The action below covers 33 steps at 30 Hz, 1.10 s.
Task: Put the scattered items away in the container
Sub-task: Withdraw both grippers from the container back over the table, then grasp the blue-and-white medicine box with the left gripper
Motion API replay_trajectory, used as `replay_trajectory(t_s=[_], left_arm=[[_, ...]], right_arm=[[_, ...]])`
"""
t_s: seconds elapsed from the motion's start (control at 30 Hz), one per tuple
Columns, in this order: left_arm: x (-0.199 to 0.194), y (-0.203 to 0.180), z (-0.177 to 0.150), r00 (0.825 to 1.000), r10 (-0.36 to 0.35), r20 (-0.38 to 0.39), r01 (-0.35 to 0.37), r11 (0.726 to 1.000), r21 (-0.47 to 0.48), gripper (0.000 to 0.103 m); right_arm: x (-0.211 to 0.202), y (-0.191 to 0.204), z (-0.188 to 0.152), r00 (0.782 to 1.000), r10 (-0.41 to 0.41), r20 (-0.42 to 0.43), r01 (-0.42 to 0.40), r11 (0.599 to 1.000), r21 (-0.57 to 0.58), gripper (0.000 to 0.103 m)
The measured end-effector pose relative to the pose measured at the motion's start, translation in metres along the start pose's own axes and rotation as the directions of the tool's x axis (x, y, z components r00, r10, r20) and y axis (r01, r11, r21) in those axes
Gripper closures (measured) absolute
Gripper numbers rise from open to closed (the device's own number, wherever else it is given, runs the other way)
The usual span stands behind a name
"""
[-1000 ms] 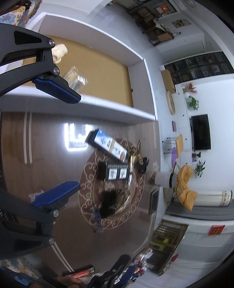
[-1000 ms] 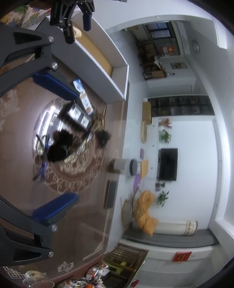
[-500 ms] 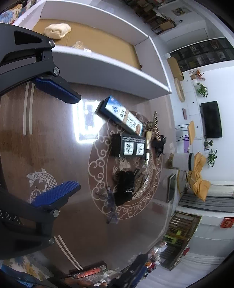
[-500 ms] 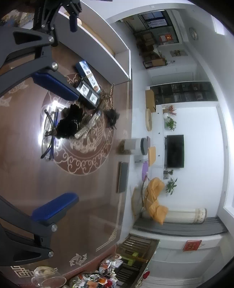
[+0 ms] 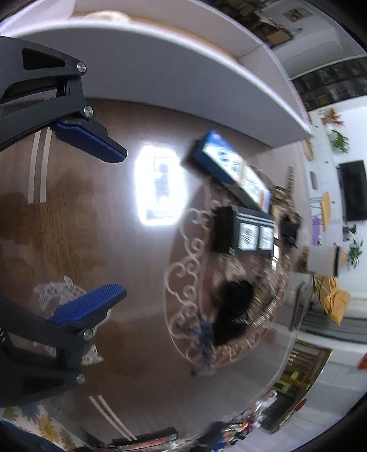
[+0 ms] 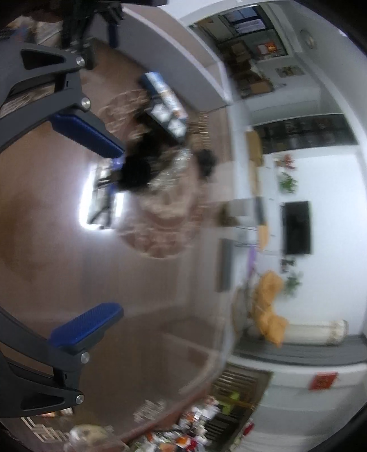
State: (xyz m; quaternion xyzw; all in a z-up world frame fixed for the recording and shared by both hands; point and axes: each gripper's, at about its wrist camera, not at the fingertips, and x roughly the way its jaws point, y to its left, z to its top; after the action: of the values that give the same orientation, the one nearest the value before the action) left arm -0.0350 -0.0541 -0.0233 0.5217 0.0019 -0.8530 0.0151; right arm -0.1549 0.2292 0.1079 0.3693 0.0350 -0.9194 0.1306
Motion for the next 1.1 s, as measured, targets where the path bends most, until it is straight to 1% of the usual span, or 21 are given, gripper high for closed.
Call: replay_trajectory(t_s=[0.03,0.1,0.17,0.23,0.33,0.43,0.5,0.6,0.67,0.7,0.8,0.87,0.9,0.93,1.03,1.1], left_arm=[[0.006,0.003,-0.004,1.0,-0.005,-0.008,0.005,1.0,-0.014,0.015],[0.019,0.01,-0.011,0.999,-0.013,-0.029,0.012,0.999,-0.035,0.015],[0.028,0.015,-0.016,0.999,-0.01,-0.043,0.008,0.999,-0.043,0.015],[0.031,0.017,-0.02,1.0,0.017,-0.019,-0.017,0.999,-0.027,0.014],[0.032,0.021,-0.023,1.0,0.001,0.0,-0.001,1.0,-0.015,0.013],[0.037,0.027,-0.025,1.0,0.004,0.003,-0.004,1.0,-0.017,0.0],[0.038,0.03,-0.025,1.0,0.002,0.017,-0.002,1.0,-0.025,0.0],[0.042,0.032,-0.021,1.0,0.0,0.009,0.0,1.0,-0.021,0.0],[0.044,0.031,-0.011,1.0,-0.006,-0.01,0.006,1.0,-0.004,0.0],[0.046,0.032,-0.004,1.0,0.011,-0.013,-0.011,1.0,0.003,0.0],[0.042,0.037,0.023,0.996,0.082,0.033,-0.082,0.997,-0.004,0.0],[0.041,0.041,0.043,0.992,0.109,0.063,-0.109,0.994,-0.005,0.0],[0.043,0.043,0.055,0.992,0.111,0.068,-0.111,0.994,0.0,0.0],[0.047,0.043,0.064,0.991,0.114,0.066,-0.115,0.993,0.007,0.0],[0.061,0.035,0.086,0.985,0.16,0.059,-0.163,0.986,0.044,0.0],[0.071,0.034,0.099,0.984,0.171,0.052,-0.174,0.983,0.059,0.0]], right_arm=[[0.013,-0.002,-0.012,0.999,0.015,-0.051,-0.015,1.0,-0.01,0.001],[0.031,-0.001,-0.03,0.992,0.022,-0.127,-0.027,0.999,-0.038,0.001],[0.041,0.002,-0.045,0.986,0.011,-0.165,-0.024,0.997,-0.072,0.001],[0.049,0.011,-0.056,0.985,0.002,-0.175,-0.021,0.994,-0.11,0.001],[0.061,0.022,-0.061,0.984,0.003,-0.179,-0.029,0.989,-0.142,0.001],[0.072,0.032,-0.061,0.981,-0.013,-0.196,-0.021,0.985,-0.173,0.0],[0.073,0.032,-0.06,0.983,-0.007,-0.182,-0.023,0.986,-0.164,0.0],[0.075,0.027,-0.059,0.982,0.02,-0.186,-0.045,0.991,-0.127,0.0],[0.075,0.023,-0.06,0.982,0.026,-0.19,-0.047,0.993,-0.106,0.0],[0.074,0.023,-0.061,0.982,0.026,-0.189,-0.046,0.993,-0.106,0.0],[0.074,0.024,-0.062,0.982,0.025,-0.19,-0.046,0.993,-0.107,0.0],[0.074,0.024,-0.061,0.982,0.025,-0.19,-0.046,0.993,-0.107,0.0],[0.074,0.024,-0.061,0.982,0.025,-0.189,-0.046,0.993,-0.107,0.0],[0.074,0.024,-0.061,0.982,0.025,-0.19,-0.046,0.993,-0.107,0.0],[0.074,0.024,-0.061,0.981,0.025,-0.19,-0.046,0.993,-0.107,0.0],[0.074,0.024,-0.061,0.982,0.025,-0.19,-0.046,0.993,-0.107,0.0]])
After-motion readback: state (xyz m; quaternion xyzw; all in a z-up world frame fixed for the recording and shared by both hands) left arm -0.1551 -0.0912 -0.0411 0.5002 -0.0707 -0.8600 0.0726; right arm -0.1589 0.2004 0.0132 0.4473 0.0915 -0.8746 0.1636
